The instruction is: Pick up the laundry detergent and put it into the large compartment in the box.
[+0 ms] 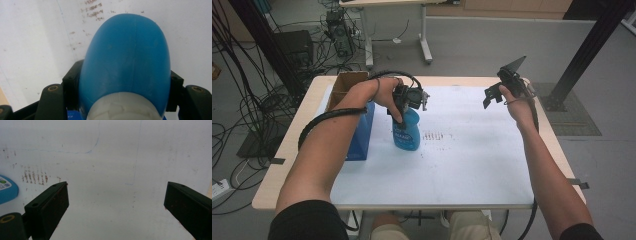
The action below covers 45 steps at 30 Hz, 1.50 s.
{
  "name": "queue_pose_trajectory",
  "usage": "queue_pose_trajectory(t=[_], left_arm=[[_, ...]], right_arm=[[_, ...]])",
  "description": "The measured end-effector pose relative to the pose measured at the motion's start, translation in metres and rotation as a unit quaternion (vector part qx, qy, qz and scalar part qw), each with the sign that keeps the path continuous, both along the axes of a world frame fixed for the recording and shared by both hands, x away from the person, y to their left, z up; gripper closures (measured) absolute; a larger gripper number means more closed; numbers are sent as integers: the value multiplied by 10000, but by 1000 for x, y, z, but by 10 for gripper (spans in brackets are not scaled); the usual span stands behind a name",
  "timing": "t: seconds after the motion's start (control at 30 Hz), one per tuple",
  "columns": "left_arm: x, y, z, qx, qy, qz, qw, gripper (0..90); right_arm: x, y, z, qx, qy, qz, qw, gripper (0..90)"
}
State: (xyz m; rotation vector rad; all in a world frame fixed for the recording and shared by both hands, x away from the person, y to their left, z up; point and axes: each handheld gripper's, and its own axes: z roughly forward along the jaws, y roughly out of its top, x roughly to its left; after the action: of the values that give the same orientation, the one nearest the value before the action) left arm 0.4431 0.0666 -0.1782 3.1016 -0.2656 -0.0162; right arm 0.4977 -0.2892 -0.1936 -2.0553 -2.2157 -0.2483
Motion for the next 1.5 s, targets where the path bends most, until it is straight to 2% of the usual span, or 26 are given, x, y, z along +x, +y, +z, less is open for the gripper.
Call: queue_pose_trajectory(t=[0.57,0.8,0.97,1.5], left_arm=[[3,-9,0,195,55,4,9998,364],[3,-8,0,171,49,23,9998,364],[3,-7,0,168,64,147,9997,365],[2,-3,0,80,41,69,9999,368]], right_arm=[[0,3,-2,-4,10,24,10000,57],[0,2,-1,-8,3,14,10000,57],[1,4,-3,-3,27,26,10000,57],[2,5,-4,-19,30,38,10000,57]])
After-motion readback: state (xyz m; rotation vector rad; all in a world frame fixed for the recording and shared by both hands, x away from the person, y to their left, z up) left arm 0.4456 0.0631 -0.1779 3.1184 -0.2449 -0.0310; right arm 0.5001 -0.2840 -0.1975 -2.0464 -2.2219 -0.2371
